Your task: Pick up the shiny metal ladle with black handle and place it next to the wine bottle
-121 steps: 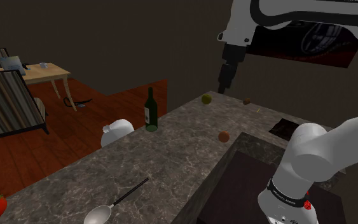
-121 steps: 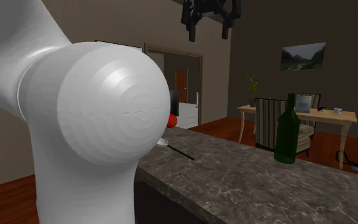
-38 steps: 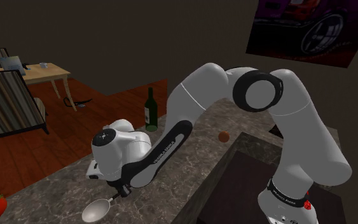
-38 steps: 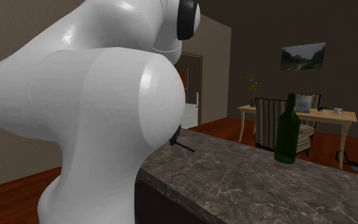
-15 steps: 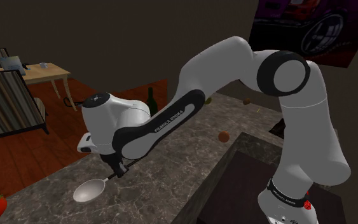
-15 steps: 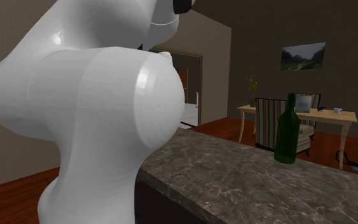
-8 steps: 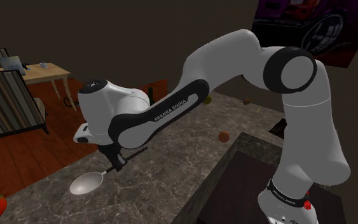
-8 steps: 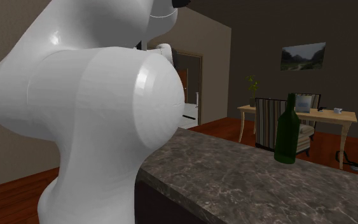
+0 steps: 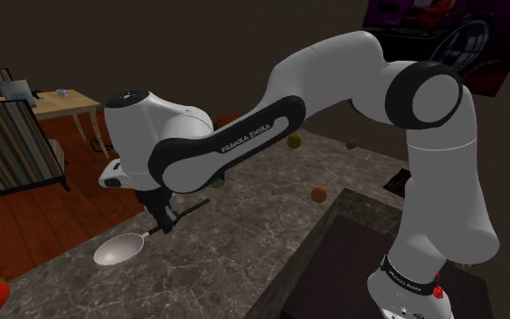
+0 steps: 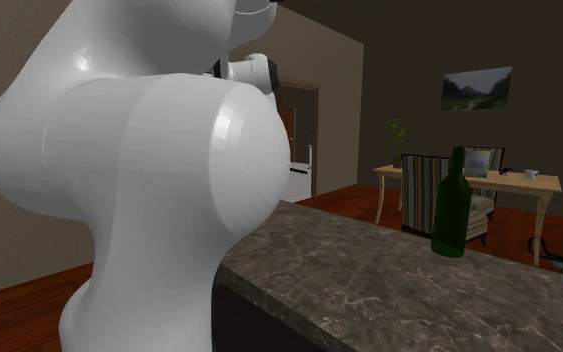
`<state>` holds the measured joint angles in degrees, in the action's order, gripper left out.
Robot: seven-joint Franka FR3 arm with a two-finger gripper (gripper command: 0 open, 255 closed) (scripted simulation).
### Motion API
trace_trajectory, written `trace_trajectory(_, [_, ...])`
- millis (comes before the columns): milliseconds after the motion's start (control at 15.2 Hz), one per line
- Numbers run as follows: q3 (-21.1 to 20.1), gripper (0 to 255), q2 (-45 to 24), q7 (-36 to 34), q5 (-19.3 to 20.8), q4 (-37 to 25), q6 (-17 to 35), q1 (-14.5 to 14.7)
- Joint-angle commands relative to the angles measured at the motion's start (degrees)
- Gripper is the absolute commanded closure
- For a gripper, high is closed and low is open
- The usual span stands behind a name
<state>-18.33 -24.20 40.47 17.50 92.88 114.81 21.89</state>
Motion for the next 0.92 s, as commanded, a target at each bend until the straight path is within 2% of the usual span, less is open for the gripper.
trace_trajectory(0, [-0.08,255,0.46,0.49,-0.3,-0.9,-1.3,-0.12])
trace_trajectory(858, [-0.62,255,2.51,2.41,-1.65,-7.96,-10.12,0.11])
